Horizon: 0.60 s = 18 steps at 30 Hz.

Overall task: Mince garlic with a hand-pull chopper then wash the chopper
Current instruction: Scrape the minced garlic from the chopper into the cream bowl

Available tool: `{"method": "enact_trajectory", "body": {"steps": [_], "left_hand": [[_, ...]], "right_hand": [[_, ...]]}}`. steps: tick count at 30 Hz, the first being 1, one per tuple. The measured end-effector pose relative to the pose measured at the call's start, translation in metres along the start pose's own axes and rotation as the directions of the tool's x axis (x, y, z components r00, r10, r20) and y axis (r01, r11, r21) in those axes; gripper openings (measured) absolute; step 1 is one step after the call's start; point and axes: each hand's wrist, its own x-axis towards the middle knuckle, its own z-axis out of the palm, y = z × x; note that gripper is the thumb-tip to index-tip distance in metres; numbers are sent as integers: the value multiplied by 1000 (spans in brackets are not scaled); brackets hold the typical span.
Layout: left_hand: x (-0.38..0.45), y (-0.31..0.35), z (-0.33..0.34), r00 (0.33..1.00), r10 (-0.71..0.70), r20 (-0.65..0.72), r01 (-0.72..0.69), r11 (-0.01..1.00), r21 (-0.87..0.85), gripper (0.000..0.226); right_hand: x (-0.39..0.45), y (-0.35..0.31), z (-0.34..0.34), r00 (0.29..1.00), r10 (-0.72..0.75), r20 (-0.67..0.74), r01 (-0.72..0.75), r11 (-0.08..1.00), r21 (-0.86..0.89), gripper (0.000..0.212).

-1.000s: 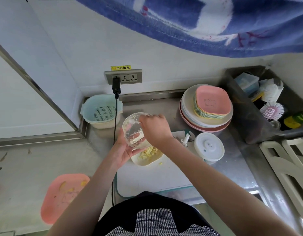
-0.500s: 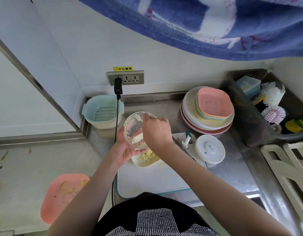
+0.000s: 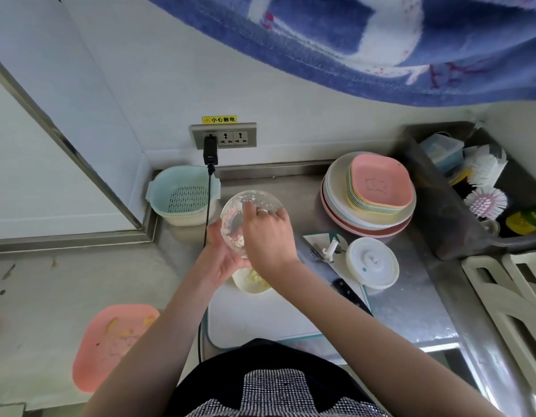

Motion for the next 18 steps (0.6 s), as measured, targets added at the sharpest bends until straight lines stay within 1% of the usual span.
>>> {"method": "enact_trajectory", "body": {"steps": [3, 5, 7, 9, 11, 12, 14, 16, 18], "left_hand": [[-4, 3, 2, 999, 36, -2, -36, 998, 54, 43], [-4, 3, 0, 998, 68, 14, -68, 997, 41, 43], [-4, 5, -2, 999, 41, -13, -41, 999, -2, 47], [0, 2, -4, 999, -18, -46, 17, 1000, -26, 52], [2, -1, -6, 999, -31, -45, 31, 1000, -7, 57], [1, -1, -5, 999, -19, -39, 18, 1000, -8, 56], [1, 1, -2, 1000, -1, -2, 1, 999, -51, 53], [3, 3, -2, 1000, 26, -18, -27, 998, -58, 47], [3, 7, -3, 998, 47, -36, -49, 996, -69, 43]], "right_hand": [[-20, -12, 3, 986, -159, -46, 157, 986, -50, 37], [-37, -11, 6, 972, -230, -58, 226, 972, -70, 34], [-37, -2, 11, 978, -205, -38, 201, 976, -86, 37], [-26, 6, 14, 994, -105, 19, 106, 992, -75, 47], [-15, 6, 10, 999, -32, 38, 33, 999, -38, 46], [-13, 4, 9, 998, -23, 59, 24, 1000, -17, 46], [-19, 0, 10, 992, -82, 93, 81, 997, 20, 51], [-37, 0, 12, 979, -190, 75, 189, 982, 19, 60], [-50, 8, 13, 969, -245, 36, 244, 969, 35, 66]]}}
